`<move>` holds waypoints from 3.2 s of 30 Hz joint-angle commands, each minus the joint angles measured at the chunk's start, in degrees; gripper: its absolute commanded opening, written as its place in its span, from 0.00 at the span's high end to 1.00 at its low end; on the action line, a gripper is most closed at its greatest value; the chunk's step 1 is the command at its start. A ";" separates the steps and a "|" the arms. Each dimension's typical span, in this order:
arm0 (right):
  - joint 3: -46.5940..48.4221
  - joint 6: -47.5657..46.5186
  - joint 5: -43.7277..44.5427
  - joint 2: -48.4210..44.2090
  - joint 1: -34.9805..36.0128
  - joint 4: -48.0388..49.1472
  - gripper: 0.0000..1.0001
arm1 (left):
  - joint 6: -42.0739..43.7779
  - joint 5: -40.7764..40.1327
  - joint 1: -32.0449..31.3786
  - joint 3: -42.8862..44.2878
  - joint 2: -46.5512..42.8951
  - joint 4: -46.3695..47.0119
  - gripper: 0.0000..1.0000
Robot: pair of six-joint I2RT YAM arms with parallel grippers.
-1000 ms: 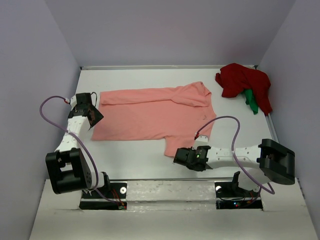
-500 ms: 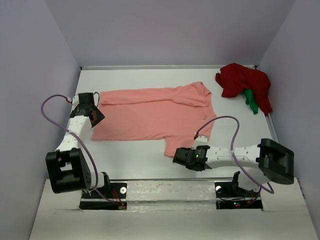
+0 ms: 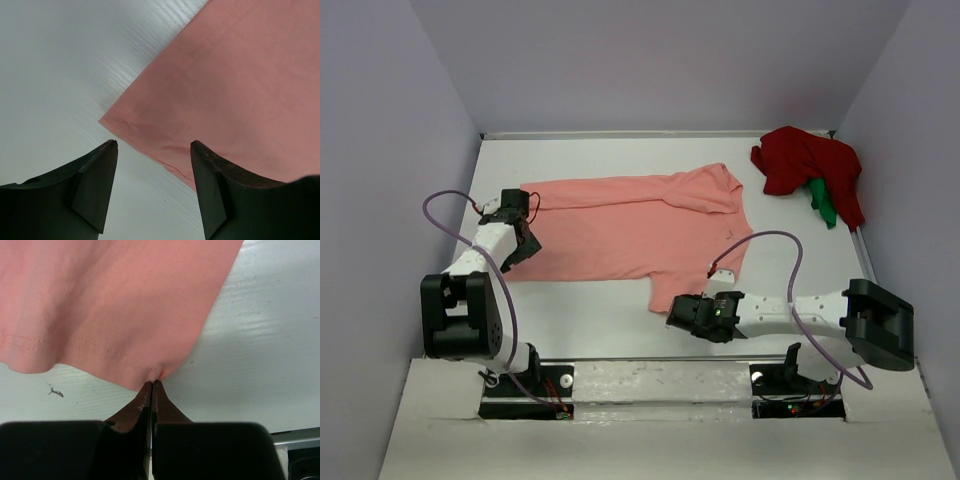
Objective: Fold and stack the t-shirts
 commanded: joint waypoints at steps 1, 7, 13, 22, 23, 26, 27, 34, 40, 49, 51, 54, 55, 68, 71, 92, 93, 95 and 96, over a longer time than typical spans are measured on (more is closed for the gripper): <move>-1.23 -0.95 1.81 -1.87 0.61 3.23 1.00 | -4.93 -3.15 -0.14 0.51 -0.34 -4.70 0.30; -2.55 -2.36 1.98 -5.47 0.61 4.72 1.00 | -7.93 -4.47 -0.40 0.42 0.27 -8.05 0.30; -3.61 -2.97 2.07 -8.02 0.61 4.55 1.00 | -10.12 -2.01 -0.31 -0.19 4.14 -9.46 0.31; -6.16 -0.61 2.60 -13.29 0.61 2.62 1.00 | -13.03 -3.22 1.26 -0.47 5.90 -10.43 0.31; -6.33 -0.60 2.42 -13.38 0.61 2.62 1.00 | -12.94 -3.94 1.27 -0.03 5.99 -10.69 0.31; -6.60 -0.07 1.98 -13.12 0.61 2.09 1.00 | -13.12 -5.61 2.14 0.24 5.55 -11.48 0.32; -6.60 0.19 1.98 -13.12 0.61 2.09 1.00 | -13.12 -5.79 2.41 0.07 5.29 -11.48 0.33; -6.42 -0.25 2.07 -13.74 0.61 1.91 1.00 | -13.21 -6.58 4.34 -0.37 5.37 -10.34 0.40; -5.98 -0.86 1.45 -12.42 0.61 2.35 1.00 | -12.33 -7.55 4.69 -0.90 7.04 -7.45 0.41; -5.19 -0.34 1.28 -10.40 0.61 2.09 1.00 | -10.31 -5.44 5.75 -0.20 9.77 -3.31 0.46; -5.02 -0.51 1.19 -9.96 0.61 2.09 1.00 | -9.61 -5.79 5.75 -0.28 10.21 -2.26 0.55; -4.75 -0.69 1.01 -8.90 0.61 2.35 1.00 | -8.82 -5.00 5.93 -0.37 10.65 -1.12 0.81; -4.67 -0.69 0.93 -8.64 0.61 2.36 1.00 | -8.64 -4.82 5.93 -0.37 10.82 -1.03 0.89; -2.56 0.37 2.77 -5.12 0.61 0.87 1.00 | -4.42 -1.31 4.79 0.68 0.90 -2.96 1.00; -0.98 0.45 4.18 -3.72 0.61 -0.81 1.00 | -3.28 -2.79 2.59 1.73 -3.75 -5.14 1.00; 18.71 18.46 21.22 -0.64 1.22 -40.08 1.00 | -2.48 -3.07 -5.76 4.90 -16.07 -9.64 1.00; 19.67 19.17 21.66 -0.90 1.22 -42.45 1.00 | -2.92 -2.72 -5.76 4.90 -16.68 -9.64 1.00; 19.59 18.91 21.49 -2.21 1.22 -42.56 1.00 | -3.54 -2.45 -5.68 4.81 -17.12 -10.07 1.00; 19.59 18.82 20.80 -3.00 1.22 -42.47 1.00 | -3.54 -1.23 -5.68 4.81 -17.30 -10.08 1.00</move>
